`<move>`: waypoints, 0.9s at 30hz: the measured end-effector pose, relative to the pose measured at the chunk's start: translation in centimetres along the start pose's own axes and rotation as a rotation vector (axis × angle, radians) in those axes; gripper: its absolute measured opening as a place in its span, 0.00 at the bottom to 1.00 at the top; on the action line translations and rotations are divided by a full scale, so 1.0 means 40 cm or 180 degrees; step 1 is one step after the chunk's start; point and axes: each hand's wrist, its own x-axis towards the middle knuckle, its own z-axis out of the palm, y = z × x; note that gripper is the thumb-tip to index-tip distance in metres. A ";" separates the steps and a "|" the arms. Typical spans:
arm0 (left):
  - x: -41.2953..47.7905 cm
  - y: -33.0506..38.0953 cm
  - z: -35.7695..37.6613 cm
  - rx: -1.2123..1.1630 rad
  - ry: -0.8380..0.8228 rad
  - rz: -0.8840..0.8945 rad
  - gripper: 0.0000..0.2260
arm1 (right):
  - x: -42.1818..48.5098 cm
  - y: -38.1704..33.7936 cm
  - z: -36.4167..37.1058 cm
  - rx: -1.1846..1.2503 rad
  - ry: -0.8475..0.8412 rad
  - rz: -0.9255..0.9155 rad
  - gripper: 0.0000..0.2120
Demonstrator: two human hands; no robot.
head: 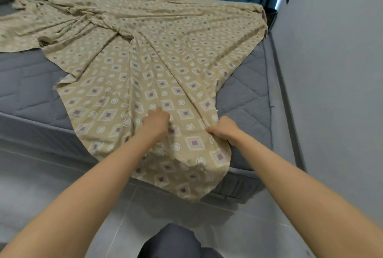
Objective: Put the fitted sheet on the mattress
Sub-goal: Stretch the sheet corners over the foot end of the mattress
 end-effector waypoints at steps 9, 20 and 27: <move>-0.091 0.009 0.032 -0.0785 0.0984 0.0406 0.05 | -0.065 0.048 -0.025 0.2330 0.0052 -0.0268 0.12; -0.184 0.168 -0.054 -0.0908 0.0921 0.0723 0.07 | -0.145 0.098 -0.177 0.4308 0.0089 0.0627 0.15; -0.236 0.257 -0.105 -0.1525 -0.0113 0.0986 0.11 | -0.242 0.150 -0.267 0.3909 -0.0194 0.0370 0.14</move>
